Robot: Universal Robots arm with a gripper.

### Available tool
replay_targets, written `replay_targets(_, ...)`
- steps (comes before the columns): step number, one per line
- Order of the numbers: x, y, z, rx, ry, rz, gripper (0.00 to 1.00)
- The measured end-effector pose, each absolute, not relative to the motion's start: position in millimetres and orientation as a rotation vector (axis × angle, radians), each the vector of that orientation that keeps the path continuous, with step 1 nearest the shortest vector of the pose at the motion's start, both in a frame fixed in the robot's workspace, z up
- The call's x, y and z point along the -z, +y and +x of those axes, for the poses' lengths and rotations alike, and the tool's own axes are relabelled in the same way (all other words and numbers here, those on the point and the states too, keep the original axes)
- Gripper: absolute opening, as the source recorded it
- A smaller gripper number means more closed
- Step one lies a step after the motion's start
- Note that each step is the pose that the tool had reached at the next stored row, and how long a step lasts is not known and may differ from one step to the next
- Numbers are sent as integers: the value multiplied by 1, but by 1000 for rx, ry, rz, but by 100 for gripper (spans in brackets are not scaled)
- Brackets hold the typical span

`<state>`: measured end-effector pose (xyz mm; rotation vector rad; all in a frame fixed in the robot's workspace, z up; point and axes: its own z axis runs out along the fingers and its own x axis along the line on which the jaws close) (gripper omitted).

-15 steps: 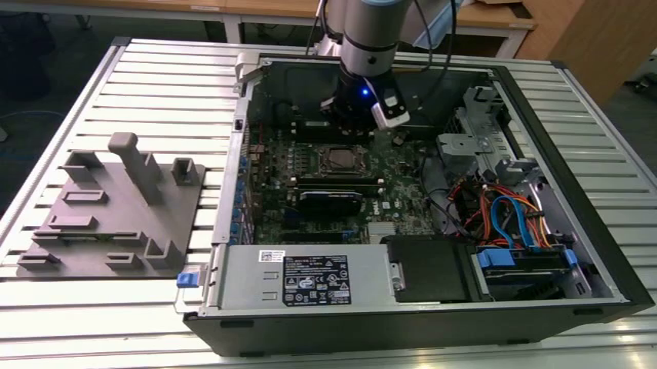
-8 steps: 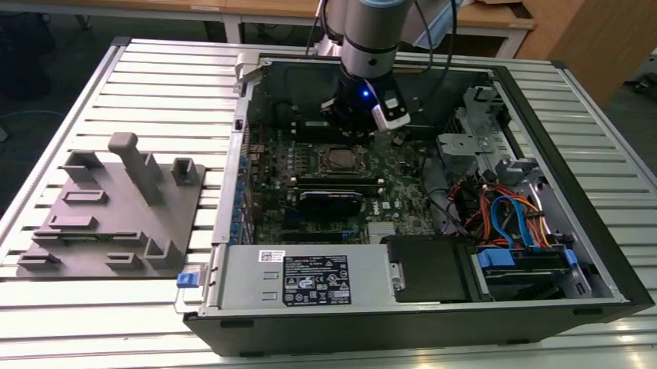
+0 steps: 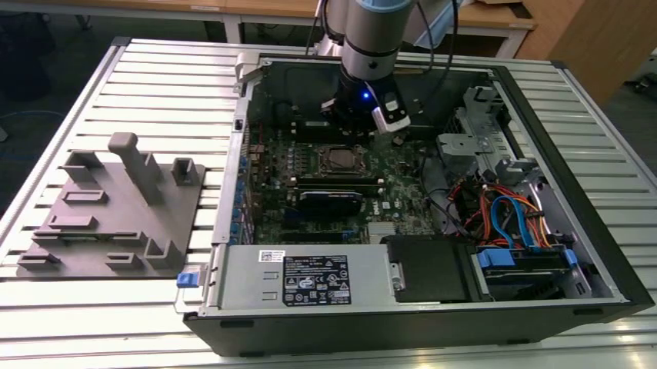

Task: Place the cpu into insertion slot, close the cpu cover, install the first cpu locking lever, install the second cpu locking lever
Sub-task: 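Install the first cpu locking lever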

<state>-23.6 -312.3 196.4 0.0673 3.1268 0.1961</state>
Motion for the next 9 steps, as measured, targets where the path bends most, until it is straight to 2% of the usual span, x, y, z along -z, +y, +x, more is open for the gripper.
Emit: replay_targets(9,-203,-312,-23,-189,3127,67,10)
